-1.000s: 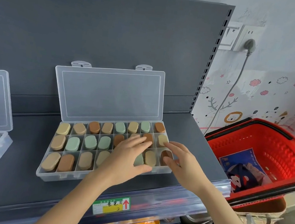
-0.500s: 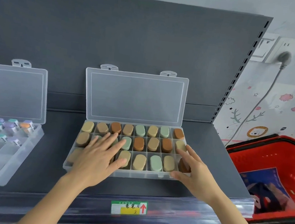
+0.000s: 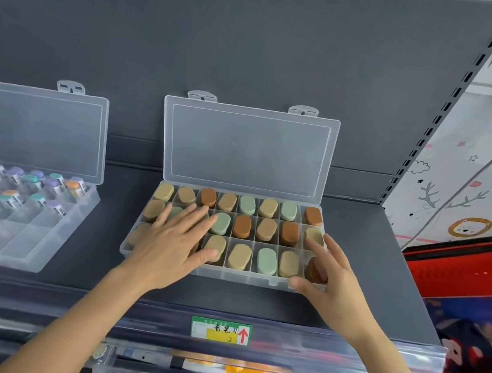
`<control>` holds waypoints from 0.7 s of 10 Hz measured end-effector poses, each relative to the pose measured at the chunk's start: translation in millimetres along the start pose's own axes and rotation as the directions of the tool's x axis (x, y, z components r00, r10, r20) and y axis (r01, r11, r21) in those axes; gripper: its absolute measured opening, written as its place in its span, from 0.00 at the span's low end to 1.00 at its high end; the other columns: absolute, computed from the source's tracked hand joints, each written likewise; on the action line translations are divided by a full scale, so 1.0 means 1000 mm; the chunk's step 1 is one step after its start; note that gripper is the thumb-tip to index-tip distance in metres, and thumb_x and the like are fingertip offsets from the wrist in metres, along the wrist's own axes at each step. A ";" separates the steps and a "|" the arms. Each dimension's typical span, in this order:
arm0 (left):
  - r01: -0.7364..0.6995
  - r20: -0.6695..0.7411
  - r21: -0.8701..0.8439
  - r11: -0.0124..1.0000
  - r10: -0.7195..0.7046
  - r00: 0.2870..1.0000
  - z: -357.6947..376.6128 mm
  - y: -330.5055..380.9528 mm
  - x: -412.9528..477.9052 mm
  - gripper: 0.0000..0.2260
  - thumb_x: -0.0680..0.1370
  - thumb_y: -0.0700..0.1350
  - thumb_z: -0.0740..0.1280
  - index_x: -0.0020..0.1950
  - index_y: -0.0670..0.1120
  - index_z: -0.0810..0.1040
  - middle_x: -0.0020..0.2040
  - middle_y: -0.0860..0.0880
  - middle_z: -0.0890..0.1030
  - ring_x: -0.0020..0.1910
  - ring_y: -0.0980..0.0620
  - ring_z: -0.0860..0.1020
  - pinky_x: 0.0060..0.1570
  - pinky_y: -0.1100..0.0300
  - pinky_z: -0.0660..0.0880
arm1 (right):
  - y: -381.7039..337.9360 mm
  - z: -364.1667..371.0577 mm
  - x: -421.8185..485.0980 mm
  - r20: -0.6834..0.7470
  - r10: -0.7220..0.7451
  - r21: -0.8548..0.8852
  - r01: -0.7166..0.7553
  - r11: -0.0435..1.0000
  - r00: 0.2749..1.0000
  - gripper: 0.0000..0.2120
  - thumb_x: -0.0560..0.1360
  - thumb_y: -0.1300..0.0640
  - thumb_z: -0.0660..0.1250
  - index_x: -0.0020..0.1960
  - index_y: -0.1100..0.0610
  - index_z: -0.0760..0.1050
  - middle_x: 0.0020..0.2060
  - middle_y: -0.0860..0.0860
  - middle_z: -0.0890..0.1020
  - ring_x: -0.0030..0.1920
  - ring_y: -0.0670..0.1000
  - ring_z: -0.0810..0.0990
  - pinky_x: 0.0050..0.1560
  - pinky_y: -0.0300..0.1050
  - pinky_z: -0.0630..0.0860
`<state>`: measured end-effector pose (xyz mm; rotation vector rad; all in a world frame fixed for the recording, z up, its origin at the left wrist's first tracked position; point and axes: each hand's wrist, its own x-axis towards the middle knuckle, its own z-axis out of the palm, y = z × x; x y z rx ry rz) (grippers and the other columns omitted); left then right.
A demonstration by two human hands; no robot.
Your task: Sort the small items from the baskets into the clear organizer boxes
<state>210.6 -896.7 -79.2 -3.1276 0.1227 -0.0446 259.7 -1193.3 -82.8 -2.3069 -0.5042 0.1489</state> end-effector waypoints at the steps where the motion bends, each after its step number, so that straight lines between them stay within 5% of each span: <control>1: 0.063 -0.012 -0.024 0.998 -0.063 0.998 0.001 0.001 -0.008 0.41 0.68 0.72 0.25 0.77 0.55 0.43 0.75 0.56 0.41 0.75 0.54 0.38 0.71 0.50 0.35 | 0.004 0.001 -0.001 -0.006 -0.019 0.008 0.019 1.000 1.000 0.36 0.71 0.47 0.70 0.75 0.47 0.59 0.77 0.45 0.52 0.73 0.51 0.61 0.62 0.34 0.62; 4: 0.101 -0.008 -0.007 0.995 -0.101 0.995 0.001 -0.008 -0.034 0.40 0.69 0.72 0.28 0.77 0.55 0.43 0.78 0.52 0.43 0.76 0.53 0.39 0.74 0.49 0.39 | -0.001 0.005 -0.004 -0.050 -0.011 -0.026 0.010 1.000 0.999 0.35 0.72 0.50 0.71 0.74 0.47 0.60 0.76 0.47 0.53 0.74 0.54 0.60 0.64 0.39 0.62; 6: 0.030 -0.054 -0.047 0.998 -0.033 0.998 -0.016 -0.027 -0.049 0.38 0.70 0.72 0.31 0.77 0.56 0.41 0.77 0.54 0.39 0.75 0.55 0.35 0.72 0.53 0.34 | -0.033 0.011 -0.013 -0.160 -0.113 -0.051 0.106 0.993 0.981 0.29 0.71 0.50 0.72 0.64 0.34 0.61 0.76 0.46 0.55 0.72 0.54 0.64 0.66 0.46 0.69; 7: -0.002 -0.050 -0.078 0.997 -0.001 0.999 -0.024 -0.039 -0.066 0.36 0.72 0.71 0.35 0.77 0.57 0.42 0.77 0.54 0.38 0.75 0.55 0.35 0.72 0.55 0.35 | -0.046 0.027 -0.020 -0.222 -0.121 -0.113 0.098 0.989 0.968 0.34 0.71 0.47 0.72 0.73 0.44 0.63 0.77 0.48 0.54 0.75 0.52 0.59 0.69 0.51 0.66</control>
